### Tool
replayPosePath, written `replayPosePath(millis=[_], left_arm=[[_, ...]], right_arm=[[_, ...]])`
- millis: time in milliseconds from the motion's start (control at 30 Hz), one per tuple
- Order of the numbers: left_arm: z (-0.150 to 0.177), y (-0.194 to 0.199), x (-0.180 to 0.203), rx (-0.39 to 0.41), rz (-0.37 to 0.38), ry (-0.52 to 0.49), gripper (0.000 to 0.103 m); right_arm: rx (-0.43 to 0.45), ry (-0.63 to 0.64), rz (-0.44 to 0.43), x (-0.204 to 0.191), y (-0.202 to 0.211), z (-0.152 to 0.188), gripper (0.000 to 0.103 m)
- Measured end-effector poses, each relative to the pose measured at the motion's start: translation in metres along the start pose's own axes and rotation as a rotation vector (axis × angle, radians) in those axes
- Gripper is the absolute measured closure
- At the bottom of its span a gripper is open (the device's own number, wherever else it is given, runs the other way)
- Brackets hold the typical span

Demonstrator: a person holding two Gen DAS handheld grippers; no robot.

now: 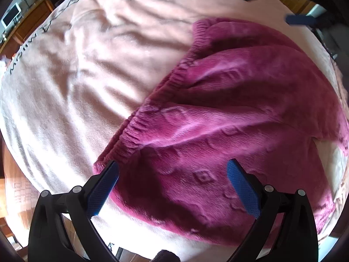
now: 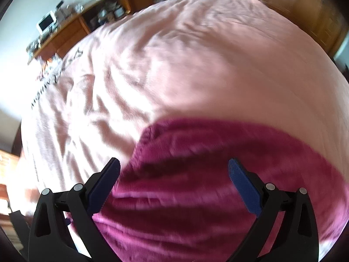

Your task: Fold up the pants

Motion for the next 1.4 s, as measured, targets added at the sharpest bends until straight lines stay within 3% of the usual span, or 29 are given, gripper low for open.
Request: replayPosePath(millis=[133, 267, 333, 433, 533, 600, 767, 867, 1000, 1133, 1200, 1267, 1400], left_arm=[[-0.001, -0.012, -0.009, -0.016, -0.002, 0.02, 0.005], [-0.001, -0.022, -0.01, -0.022, 0.004, 0.009, 0.005], [-0.001, -0.025, -0.007, -0.023, 0.011, 0.004, 0.005], [-0.003, -0.033, -0.001, -0.031, 0.026, 0.007, 0.005], [-0.004, -0.042, 0.0, -0.039, 0.029, 0.009, 0.005], [-0.005, -0.048, -0.001, -0.042, 0.028, 0.003, 0.005], [-0.005, -0.064, 0.001, -0.05, 0.021, -0.032, 0.005], [-0.005, -0.079, 0.001, -0.073, -0.007, -0.044, 0.005], [-0.006, -0.091, 0.0, -0.097, -0.009, -0.038, 0.005], [-0.021, -0.087, -0.002, -0.112, 0.016, -0.022, 0.005], [-0.04, -0.077, -0.003, -0.091, 0.035, 0.005, 0.005], [-0.058, -0.063, -0.002, -0.037, 0.006, 0.002, 0.005], [-0.105, -0.045, 0.017, 0.072, -0.017, -0.045, 0.005]], right_arm=[[-0.047, 0.068, -0.028, -0.024, -0.04, -0.02, 0.006], [-0.136, 0.095, -0.041, -0.036, -0.081, -0.022, 0.022], [-0.191, 0.126, 0.0, -0.037, -0.101, -0.019, 0.026], [-0.251, 0.175, 0.092, -0.03, -0.119, -0.012, 0.048], [-0.233, 0.152, 0.063, -0.026, -0.115, -0.018, 0.077], [-0.19, 0.118, 0.041, -0.026, -0.108, -0.031, 0.079], [-0.078, 0.066, 0.036, -0.031, -0.095, -0.067, 0.08], [-0.104, 0.056, 0.028, -0.025, -0.118, -0.067, 0.08], [-0.087, 0.075, -0.033, -0.016, -0.13, -0.061, 0.07], [-0.002, 0.035, -0.085, 0.001, -0.084, -0.061, 0.059], [0.077, 0.027, -0.068, 0.016, -0.052, -0.059, 0.044], [0.142, 0.005, -0.027, 0.036, -0.019, -0.048, 0.03], [0.18, -0.081, 0.127, 0.109, 0.016, -0.005, 0.03]])
Point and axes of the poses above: each gripper's, at about its wrist camera, not at the fingertips, and y roughly against the way its jaws point, x to its right, z to its underside, the point moved 6 cm from there along -y, roughly the way its jaws point, and after that the axes turned 1 degree about -z, right-handed, at the moved point
